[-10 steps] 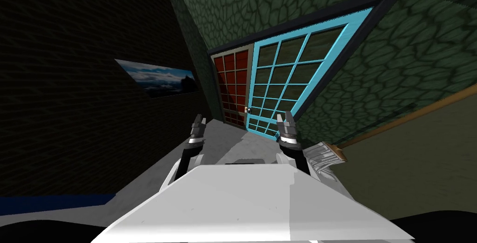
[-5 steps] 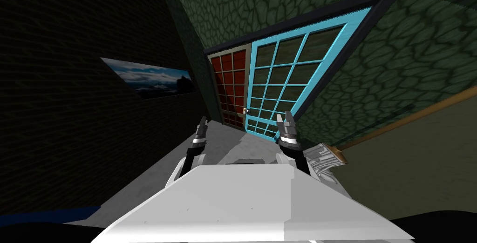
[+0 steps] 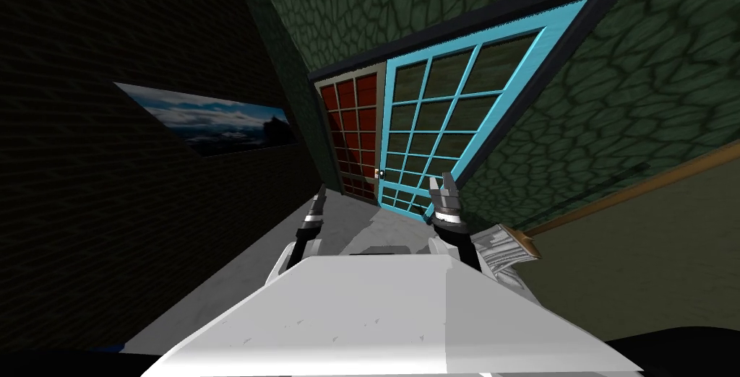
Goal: Pull the door open
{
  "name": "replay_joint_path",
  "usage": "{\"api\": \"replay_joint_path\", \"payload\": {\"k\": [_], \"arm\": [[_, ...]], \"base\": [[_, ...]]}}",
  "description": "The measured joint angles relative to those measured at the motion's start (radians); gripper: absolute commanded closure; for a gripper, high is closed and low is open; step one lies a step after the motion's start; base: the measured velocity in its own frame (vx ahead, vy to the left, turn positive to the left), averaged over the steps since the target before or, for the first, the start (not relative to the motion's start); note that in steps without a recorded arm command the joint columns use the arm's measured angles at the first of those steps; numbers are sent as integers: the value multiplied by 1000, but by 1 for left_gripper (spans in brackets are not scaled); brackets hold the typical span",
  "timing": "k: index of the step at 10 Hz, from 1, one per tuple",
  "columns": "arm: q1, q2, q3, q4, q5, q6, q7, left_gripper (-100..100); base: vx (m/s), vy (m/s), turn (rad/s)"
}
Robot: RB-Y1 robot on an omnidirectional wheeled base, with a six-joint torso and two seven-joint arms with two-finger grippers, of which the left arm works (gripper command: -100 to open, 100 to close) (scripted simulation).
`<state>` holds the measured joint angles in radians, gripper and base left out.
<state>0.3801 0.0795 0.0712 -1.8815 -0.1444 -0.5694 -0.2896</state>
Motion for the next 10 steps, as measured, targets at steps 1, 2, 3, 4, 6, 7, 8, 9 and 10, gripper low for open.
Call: {"api": "replay_joint_path", "payload": {"k": [1,2,3,4,6,7,8,9,10], "arm": [[-7,-1,1,34,-10,-15,-26,-100],[-22,-2,3,70,-21,-25,-53,-100],[-31,0,4,96,-31,-29,-78,-100],[-37,-4,4,127,-43,-40,-106,-100],[-61,0,9,181,-63,-45,-157,-100],[-67,1,10,201,-74,-49,-182,-100],[-76,2,13,225,-78,-57,-197,-100],[-82,2,14,247,-85,-63,-213,-100],[-93,-1,15,273,-96,-67,-237,-100]], "base": [[105,-57,-34],[114,-49,-49],[116,-51,-43],[109,-56,-32],[105,-65,-43],[72,-32,-10],[51,-20,-25],[83,-40,-41],[98,-45,-42]]}}
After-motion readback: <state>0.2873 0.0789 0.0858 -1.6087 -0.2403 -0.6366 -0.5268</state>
